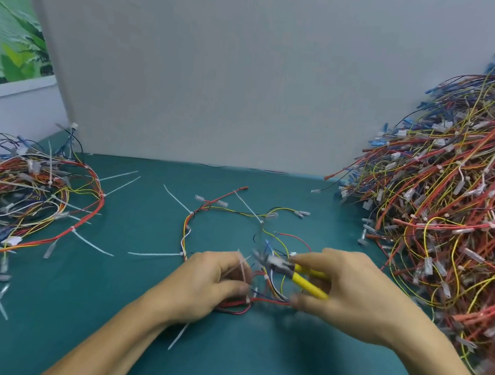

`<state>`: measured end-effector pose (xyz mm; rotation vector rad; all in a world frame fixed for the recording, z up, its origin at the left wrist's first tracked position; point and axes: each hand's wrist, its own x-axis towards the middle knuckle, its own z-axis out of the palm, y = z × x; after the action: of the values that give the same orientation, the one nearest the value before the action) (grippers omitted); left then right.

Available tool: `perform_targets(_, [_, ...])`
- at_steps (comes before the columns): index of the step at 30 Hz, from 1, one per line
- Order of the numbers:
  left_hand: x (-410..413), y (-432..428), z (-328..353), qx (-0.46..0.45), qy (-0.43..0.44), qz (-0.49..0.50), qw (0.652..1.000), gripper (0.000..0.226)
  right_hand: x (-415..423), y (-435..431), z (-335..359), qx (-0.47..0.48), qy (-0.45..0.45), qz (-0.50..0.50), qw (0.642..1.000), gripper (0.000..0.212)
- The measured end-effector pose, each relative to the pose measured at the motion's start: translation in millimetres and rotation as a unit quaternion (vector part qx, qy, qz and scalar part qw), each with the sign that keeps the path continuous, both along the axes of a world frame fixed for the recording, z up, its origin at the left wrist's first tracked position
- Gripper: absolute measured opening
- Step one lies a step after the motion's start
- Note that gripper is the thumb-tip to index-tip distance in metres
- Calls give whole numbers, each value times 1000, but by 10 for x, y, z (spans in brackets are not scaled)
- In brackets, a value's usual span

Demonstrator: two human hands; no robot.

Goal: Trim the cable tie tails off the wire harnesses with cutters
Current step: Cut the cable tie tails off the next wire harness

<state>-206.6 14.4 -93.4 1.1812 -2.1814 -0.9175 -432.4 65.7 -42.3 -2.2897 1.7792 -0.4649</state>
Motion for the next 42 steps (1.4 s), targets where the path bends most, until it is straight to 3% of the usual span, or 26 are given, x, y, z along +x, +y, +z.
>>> perform_targets(3, [-4,8,13,12,8,4,1000,12,23,67,-22,-34,123,12,992,30])
perform_targets(10, [-19,17,17,19,7,1,1000,13,40,46,-83,6,228,19,973,24])
perform_targets(22, [-21,26,23,-12,-33,-3,999,6,83,65,-77,-19,252,8,968,25])
perform_targets(42, [-14,21,23,30,-26,-3,999,4,109,-7,-181,-63,257,26,964,24])
